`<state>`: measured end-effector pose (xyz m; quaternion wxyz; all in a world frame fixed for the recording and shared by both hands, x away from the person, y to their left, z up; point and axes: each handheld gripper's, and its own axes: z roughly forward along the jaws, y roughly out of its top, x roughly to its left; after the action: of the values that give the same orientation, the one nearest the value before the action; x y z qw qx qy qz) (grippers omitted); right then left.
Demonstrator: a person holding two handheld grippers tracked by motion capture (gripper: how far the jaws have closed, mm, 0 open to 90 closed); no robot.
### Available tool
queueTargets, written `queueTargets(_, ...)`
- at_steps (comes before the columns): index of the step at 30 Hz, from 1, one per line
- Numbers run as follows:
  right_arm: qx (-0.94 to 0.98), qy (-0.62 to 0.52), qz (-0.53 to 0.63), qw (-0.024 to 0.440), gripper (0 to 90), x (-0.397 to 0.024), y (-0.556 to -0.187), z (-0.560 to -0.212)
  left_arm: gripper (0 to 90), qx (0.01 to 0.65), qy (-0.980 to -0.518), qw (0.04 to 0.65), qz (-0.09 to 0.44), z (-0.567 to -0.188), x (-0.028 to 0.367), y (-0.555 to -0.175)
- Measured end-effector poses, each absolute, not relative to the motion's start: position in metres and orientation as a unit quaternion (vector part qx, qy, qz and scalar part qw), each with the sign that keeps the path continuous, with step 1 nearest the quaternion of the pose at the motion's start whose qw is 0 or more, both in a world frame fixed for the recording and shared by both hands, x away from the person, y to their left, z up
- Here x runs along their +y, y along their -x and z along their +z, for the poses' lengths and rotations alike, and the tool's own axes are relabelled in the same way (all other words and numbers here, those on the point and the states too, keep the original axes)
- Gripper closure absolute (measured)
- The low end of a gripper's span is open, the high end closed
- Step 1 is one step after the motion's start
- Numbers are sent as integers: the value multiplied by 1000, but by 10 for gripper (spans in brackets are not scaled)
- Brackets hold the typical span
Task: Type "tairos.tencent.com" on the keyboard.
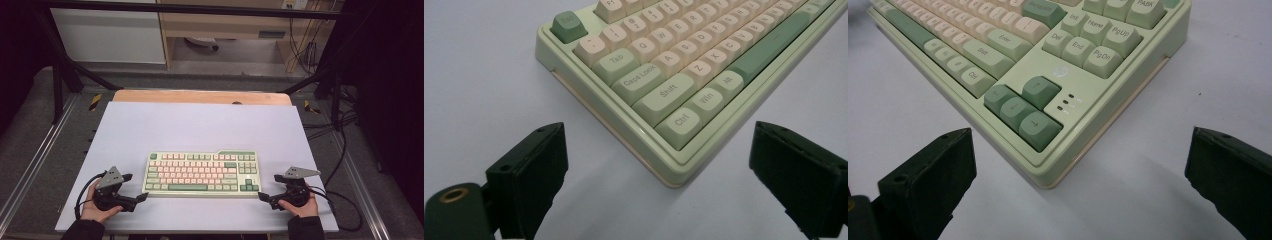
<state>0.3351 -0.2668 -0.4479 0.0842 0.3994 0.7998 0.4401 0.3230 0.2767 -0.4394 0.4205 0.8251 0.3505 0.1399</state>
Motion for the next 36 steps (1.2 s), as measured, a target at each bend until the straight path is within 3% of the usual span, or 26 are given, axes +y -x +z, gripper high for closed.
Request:
queueTargets(17, 801, -400, 438, 84, 5, -266, -335, -448, 101, 350, -824, 420, 147, -433, 271, -322)
queueTargets(32, 801, -402, 436, 84, 5, -266, -335, -449, 273, 349, -828, 412, 150, -418, 256, -325)
queueTargets(36, 802, -402, 435, 84, 5, -266, -335, -449, 365, 350, -828, 414, 146, -413, 253, -328)
